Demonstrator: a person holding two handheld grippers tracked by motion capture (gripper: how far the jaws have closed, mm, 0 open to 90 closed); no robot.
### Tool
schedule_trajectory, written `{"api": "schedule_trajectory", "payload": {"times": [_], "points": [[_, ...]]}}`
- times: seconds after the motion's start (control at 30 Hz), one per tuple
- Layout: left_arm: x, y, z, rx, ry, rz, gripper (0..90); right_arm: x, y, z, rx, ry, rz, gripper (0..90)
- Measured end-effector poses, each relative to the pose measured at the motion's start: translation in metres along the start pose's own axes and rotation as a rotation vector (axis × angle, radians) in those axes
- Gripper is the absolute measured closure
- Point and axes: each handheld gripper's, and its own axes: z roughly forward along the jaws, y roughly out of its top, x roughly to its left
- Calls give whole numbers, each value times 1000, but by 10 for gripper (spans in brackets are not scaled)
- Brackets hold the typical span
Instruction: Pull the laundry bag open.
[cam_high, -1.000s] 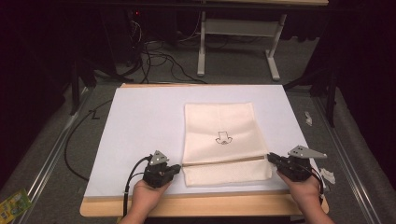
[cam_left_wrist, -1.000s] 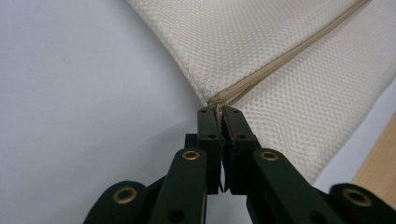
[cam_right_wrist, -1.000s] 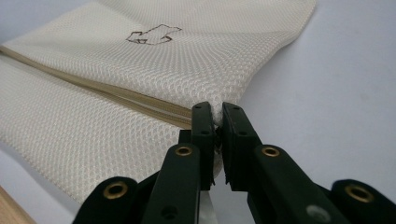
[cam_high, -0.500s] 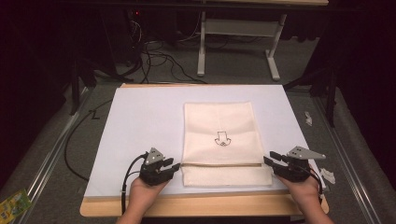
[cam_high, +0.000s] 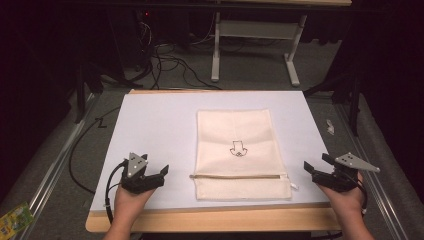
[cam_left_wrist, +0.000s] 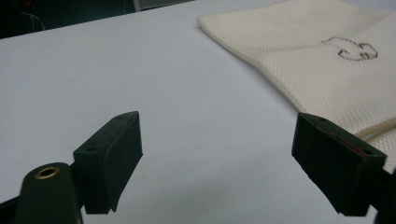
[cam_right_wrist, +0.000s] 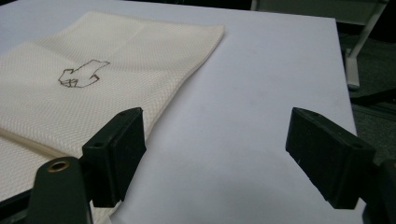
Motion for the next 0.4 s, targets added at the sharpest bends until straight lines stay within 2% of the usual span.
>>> {"api": "schedule_trajectory", "payload": {"times": [0.03, 0.23, 0.4], "points": [[0, 0, 1, 1, 6, -2, 159, 0, 0, 0, -2, -4, 10, 190], [-9, 1, 6, 42, 6, 59, 157, 9, 0, 5, 18, -1, -37, 192], [-8, 1, 5, 33, 5, 45, 156, 9, 0, 4, 16, -5, -32, 193]]}}
